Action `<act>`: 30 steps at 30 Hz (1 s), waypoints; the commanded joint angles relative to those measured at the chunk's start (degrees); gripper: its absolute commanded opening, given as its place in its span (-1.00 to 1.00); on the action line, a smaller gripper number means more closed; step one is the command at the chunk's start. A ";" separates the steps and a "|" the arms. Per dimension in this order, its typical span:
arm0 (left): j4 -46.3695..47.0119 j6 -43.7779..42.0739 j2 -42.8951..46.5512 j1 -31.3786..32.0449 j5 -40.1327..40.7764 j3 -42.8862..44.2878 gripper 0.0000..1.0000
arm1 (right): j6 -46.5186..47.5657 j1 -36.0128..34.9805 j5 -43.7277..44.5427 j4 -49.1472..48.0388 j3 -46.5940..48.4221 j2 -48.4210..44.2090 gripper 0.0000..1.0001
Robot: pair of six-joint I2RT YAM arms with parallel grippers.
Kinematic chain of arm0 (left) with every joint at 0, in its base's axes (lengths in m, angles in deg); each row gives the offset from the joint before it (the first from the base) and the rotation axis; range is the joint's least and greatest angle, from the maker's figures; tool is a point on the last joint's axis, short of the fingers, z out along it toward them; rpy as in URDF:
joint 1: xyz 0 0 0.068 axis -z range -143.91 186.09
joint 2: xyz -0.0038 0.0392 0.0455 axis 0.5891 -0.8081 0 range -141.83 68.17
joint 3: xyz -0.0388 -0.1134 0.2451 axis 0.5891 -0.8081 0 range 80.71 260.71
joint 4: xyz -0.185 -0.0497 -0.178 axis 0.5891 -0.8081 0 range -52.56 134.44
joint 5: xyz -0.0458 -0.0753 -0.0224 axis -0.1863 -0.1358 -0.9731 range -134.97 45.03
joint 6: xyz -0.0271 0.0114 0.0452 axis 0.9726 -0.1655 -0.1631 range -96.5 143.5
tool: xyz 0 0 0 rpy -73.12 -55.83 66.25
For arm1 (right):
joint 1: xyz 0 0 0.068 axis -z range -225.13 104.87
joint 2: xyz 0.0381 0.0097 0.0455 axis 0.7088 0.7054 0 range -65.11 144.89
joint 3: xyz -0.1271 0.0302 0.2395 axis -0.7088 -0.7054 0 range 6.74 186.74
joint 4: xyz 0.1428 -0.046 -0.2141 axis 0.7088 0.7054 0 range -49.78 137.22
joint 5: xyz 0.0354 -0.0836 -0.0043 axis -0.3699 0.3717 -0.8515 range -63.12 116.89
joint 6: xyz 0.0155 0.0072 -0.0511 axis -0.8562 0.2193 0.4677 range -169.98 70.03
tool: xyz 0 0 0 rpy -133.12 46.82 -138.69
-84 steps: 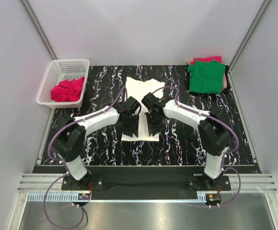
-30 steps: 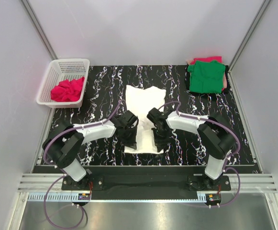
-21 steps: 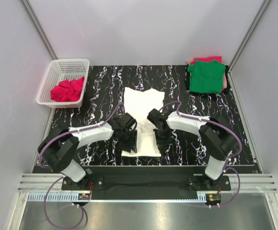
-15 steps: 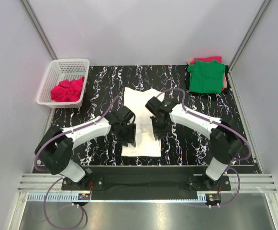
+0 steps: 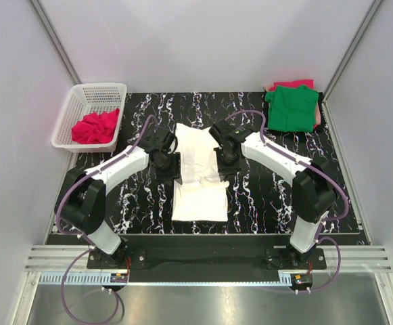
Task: Fold and stack the t-shirts
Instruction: Fold the tshirt
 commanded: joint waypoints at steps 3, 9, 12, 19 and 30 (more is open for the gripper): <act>0.41 -2.00 -0.06 -0.76 -2.50 0.35 -0.04 | -0.58 -0.08 -2.80 0.93 0.68 -1.46 -0.60; 1.46 -2.26 -0.94 -0.85 -3.29 -0.96 -0.05 | -2.08 -0.08 -4.21 0.05 -1.25 -1.73 -0.62; 2.95 -2.26 -1.38 -0.85 -3.99 -2.63 -0.05 | -2.69 0.00 -4.74 -0.74 -3.18 -2.34 -0.62; 5.33 -1.47 -2.43 -0.85 -6.36 -4.31 -0.06 | -4.45 -0.08 -6.23 -3.02 -7.67 -3.13 -0.62; 4.36 -1.91 -3.93 -0.85 -7.60 -0.88 -0.07 | -5.42 -0.17 -7.90 -4.87 -9.16 -2.70 -0.63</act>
